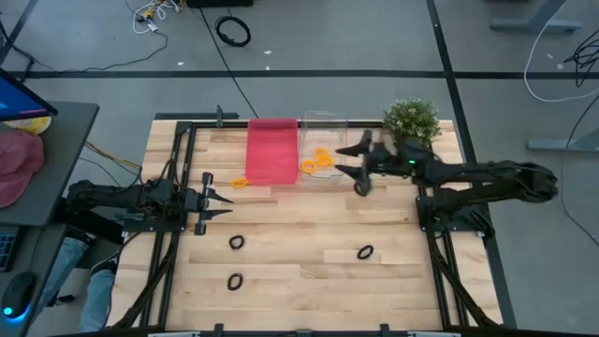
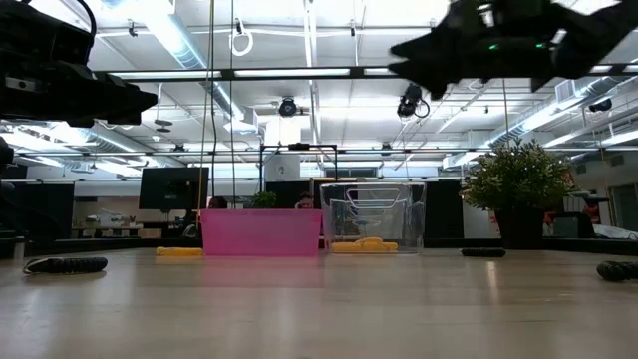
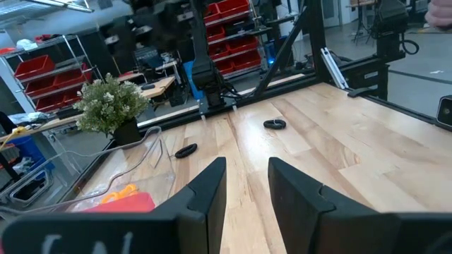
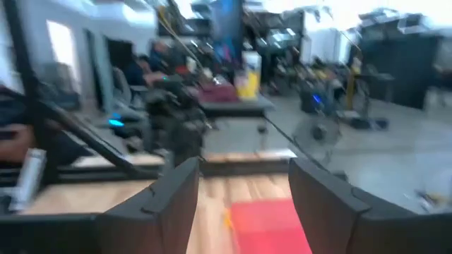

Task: Sort spring keychains
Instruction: Put the yellow spring keychain into the transparent bin

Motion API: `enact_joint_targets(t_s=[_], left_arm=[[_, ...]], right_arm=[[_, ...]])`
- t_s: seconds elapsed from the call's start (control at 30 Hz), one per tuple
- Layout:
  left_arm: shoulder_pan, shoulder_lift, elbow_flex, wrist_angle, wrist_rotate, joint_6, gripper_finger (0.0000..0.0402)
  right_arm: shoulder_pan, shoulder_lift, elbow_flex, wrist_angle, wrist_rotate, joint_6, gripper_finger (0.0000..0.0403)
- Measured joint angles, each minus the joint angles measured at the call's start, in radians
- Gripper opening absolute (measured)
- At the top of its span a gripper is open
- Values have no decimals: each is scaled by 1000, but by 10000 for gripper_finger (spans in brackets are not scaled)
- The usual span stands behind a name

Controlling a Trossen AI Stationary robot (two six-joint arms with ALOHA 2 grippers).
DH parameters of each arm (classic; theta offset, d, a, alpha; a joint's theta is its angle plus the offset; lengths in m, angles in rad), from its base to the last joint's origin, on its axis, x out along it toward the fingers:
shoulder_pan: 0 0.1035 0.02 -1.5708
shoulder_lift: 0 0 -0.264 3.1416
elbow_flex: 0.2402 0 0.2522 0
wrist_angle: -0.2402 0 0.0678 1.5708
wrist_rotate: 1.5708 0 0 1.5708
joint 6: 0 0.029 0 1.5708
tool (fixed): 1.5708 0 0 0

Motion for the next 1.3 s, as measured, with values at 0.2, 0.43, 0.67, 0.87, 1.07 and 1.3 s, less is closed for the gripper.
enact_joint_targets(t_s=[0.2,0.43,0.67,0.87,1.07,1.3], left_arm=[[0,0,0,0,0,0,112],[0,0,0,0,0,0,112],[0,0,0,0,0,0,112],[0,0,0,0,0,0,112],[0,0,0,0,0,0,112],[0,0,0,0,0,0,112]], right_arm=[[-57,-217,-104,-5,-154,33,221],[-72,-402,-188,9,-133,44,221],[-27,-533,-321,207,-69,57,221],[57,-603,-336,174,7,15,221],[97,-731,-336,59,50,-5,221],[102,-895,-336,-84,61,-16,221]])
